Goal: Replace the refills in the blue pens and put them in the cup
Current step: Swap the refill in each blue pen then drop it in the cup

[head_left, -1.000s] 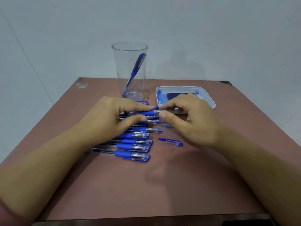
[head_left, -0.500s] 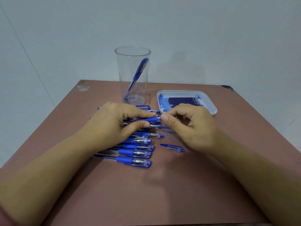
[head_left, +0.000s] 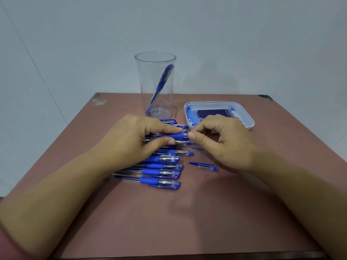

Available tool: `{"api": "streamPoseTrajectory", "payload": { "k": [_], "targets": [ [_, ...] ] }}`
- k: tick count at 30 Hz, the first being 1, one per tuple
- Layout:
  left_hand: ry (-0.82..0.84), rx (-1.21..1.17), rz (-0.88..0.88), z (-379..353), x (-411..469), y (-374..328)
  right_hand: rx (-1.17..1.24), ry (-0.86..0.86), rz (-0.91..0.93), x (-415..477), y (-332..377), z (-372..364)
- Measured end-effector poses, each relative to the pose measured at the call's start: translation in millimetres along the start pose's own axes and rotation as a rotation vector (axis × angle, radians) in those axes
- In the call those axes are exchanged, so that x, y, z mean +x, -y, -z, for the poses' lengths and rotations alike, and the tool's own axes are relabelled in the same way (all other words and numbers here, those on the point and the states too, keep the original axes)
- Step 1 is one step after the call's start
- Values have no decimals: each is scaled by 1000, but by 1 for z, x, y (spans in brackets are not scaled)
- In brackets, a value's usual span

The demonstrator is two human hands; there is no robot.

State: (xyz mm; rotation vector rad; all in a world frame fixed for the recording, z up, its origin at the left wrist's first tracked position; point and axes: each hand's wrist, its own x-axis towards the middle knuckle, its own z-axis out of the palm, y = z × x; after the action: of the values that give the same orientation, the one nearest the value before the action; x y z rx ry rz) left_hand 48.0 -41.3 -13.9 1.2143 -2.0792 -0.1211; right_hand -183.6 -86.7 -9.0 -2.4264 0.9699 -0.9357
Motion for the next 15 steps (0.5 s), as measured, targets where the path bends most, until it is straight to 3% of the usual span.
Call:
{"api": "streamPoseTrajectory", "payload": {
  "k": [15],
  "targets": [
    [4,9,-16,0,1,2,196,66,-132,-1,6,1]
  ]
}}
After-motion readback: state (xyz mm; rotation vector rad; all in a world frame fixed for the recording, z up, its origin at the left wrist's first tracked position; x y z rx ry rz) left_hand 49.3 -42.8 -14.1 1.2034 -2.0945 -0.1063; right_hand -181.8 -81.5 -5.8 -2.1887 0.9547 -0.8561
